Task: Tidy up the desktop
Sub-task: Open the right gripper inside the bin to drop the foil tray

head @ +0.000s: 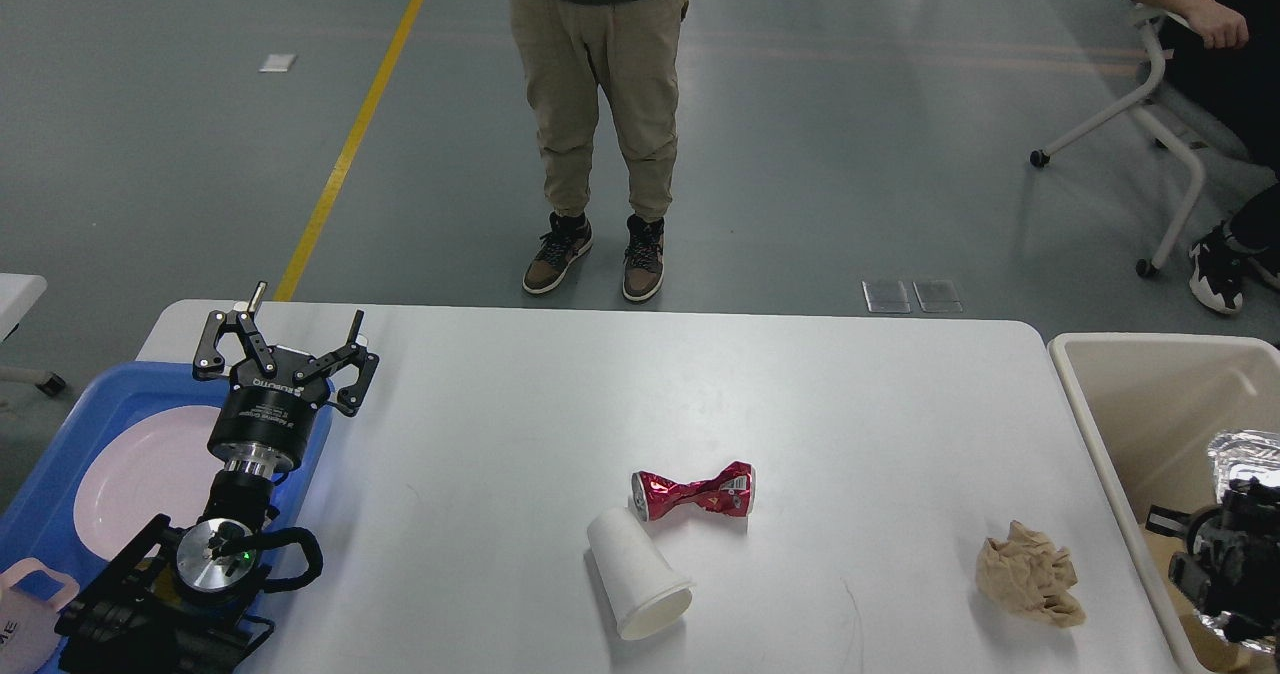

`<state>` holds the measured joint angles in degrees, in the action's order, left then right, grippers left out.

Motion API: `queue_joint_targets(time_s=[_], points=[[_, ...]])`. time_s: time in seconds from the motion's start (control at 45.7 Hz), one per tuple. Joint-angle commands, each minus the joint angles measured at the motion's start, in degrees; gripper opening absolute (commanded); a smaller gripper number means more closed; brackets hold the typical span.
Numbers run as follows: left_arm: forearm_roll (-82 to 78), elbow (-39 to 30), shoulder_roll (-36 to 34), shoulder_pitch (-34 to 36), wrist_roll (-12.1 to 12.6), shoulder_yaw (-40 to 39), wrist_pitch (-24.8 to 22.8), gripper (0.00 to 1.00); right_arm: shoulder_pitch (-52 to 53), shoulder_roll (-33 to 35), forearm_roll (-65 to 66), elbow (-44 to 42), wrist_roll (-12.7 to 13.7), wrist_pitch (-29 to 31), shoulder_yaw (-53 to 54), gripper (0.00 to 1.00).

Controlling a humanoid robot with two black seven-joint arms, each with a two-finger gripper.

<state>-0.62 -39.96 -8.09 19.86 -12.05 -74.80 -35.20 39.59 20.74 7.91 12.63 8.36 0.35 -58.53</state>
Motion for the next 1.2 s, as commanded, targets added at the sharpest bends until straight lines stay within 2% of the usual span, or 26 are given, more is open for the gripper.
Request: queue_joint_targets(time_s=[0.0, 0.809, 0.853, 0.875, 0.94, 1.028, 1.05, 1.181], points=[[0.0, 0.1, 0.0, 0.0, 0.0, 0.0, 0.0, 0.96, -2.4, -2.5, 0.0, -5.3, 0.1, -0.1, 0.0, 0.00], [0.0, 0.1, 0.0, 0.0, 0.0, 0.0, 0.0, 0.96, -4.8, -3.9, 0.0, -6.5, 0.2, -0.3, -0.4, 0.01], [0.0, 0.1, 0.0, 0.0, 0.0, 0.0, 0.0, 0.96, -4.7, -3.9, 0.0, -6.5, 0.2, -0.4, -0.4, 0.12], [0.0, 0.0, 0.0, 0.0, 0.0, 0.0, 0.0, 0.96, -4.8, -3.9, 0.0, -6.5, 0.2, -0.4, -0.4, 0.21], [0.0, 0.1, 0.0, 0.0, 0.0, 0.0, 0.0, 0.96, -4.7, -3.9, 0.0, -6.6, 0.2, -0.5, -0.5, 0.51], [0.0, 0.1, 0.0, 0.0, 0.0, 0.0, 0.0, 0.96, -4.4, -4.0, 0.0, -6.7, 0.1, -1.9, -0.5, 0.96], [0.0, 0.1, 0.0, 0.0, 0.0, 0.0, 0.0, 0.96, -4.4, -4.0, 0.0, -6.7, 0.1, -2.9, -0.5, 1.00], [0.0, 0.1, 0.0, 0.0, 0.0, 0.0, 0.0, 0.96, -4.6, -3.9, -0.1, -6.5, 0.1, -5.1, -0.4, 1.00]])
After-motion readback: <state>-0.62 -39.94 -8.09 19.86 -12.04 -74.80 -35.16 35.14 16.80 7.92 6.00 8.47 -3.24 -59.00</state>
